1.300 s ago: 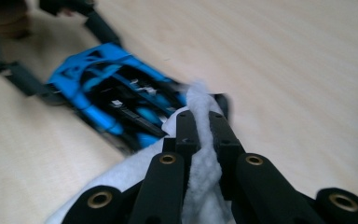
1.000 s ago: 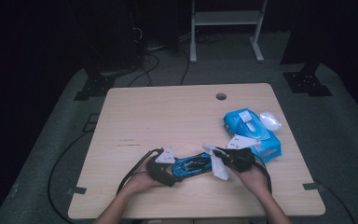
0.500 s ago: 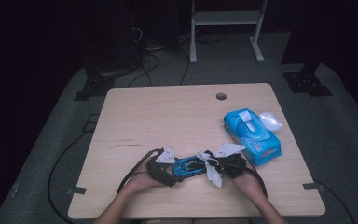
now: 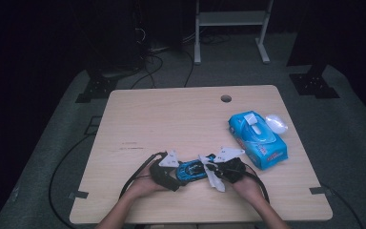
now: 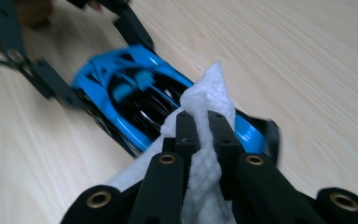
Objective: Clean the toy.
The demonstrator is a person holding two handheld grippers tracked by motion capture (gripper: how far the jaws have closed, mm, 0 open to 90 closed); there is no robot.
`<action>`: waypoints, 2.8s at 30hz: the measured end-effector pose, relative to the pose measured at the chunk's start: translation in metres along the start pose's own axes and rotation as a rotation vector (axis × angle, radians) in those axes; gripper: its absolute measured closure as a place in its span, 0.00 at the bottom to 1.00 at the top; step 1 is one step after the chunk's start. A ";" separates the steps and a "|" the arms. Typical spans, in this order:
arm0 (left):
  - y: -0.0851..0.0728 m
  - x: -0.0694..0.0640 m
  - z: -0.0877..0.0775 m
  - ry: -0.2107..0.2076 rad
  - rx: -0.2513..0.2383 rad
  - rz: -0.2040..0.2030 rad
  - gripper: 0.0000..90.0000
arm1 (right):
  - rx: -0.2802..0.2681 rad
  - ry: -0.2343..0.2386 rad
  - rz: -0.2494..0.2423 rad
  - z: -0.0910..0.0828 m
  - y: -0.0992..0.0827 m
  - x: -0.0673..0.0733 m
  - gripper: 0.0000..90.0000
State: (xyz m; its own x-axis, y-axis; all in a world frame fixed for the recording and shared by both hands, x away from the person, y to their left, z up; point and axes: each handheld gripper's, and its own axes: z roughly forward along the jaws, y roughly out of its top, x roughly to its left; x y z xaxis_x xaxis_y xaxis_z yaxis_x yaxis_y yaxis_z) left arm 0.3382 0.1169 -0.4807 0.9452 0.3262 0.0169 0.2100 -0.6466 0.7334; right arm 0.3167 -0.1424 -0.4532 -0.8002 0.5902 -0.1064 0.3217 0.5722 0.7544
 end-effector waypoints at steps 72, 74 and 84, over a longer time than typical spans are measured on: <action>-0.001 0.000 0.000 -0.004 -0.007 -0.001 0.27 | 0.025 -0.022 0.036 0.009 0.017 -0.030 0.93; -0.001 0.000 0.000 -0.004 -0.008 -0.001 0.27 | 0.033 -0.017 0.047 0.010 0.012 -0.031 0.93; -0.001 0.001 0.000 -0.004 -0.011 0.001 0.27 | -0.015 -0.021 0.072 -0.014 0.006 -0.034 0.93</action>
State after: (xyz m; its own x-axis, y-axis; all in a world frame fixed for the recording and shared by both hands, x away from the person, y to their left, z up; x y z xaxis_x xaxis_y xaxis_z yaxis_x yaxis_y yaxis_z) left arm 0.3386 0.1176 -0.4815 0.9463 0.3229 0.0150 0.2065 -0.6396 0.7405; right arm 0.3385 -0.1668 -0.4359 -0.7643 0.6416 -0.0649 0.3705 0.5192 0.7701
